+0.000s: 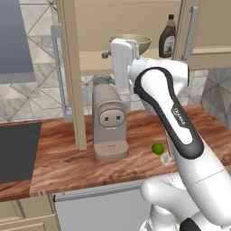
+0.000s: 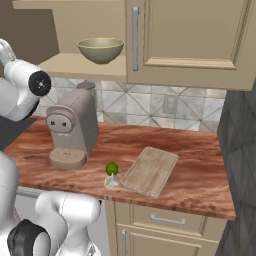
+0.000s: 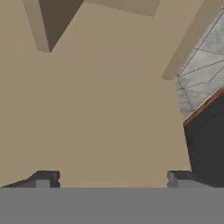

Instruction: Open the cabinet. Place the bowl and condiment on the counter. Then place the lime and garlic on the cutting board.

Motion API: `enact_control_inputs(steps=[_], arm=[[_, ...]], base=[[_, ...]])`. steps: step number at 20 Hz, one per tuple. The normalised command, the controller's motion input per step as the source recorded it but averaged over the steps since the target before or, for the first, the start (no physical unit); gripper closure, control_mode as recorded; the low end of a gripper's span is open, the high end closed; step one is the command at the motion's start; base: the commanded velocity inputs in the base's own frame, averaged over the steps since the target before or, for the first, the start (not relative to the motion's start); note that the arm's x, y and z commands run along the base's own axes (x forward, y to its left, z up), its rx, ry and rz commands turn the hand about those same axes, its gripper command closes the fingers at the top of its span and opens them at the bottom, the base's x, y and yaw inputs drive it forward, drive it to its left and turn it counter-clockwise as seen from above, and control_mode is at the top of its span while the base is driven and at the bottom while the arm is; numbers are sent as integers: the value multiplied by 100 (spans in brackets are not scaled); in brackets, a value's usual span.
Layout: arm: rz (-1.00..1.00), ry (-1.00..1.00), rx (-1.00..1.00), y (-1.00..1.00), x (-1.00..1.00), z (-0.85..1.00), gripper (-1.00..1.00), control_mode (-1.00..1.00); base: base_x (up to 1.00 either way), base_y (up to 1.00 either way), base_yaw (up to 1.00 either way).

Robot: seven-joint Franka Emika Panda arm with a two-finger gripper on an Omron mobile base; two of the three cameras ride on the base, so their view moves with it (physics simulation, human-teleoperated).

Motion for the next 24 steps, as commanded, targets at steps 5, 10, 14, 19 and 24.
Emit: enact_control_inputs(steps=[5, 10, 14, 19, 24], arm=[[-18, 1, 1, -100, -1, 10, -100, -100], [-11, 0, 2, -99, -17, 1, -100, -100], [-14, -1, 0, -66, -35, -1, -100, -100], [-18, 1, -19, -44, -4, 0, -100, -100], [-22, 7, -33, -37, 0, 8, -100, -100]], base=[[0, 0, 0], [0, 0, 0], [0, 0, 0], [0, 0, 0], [0, 0, 0]])
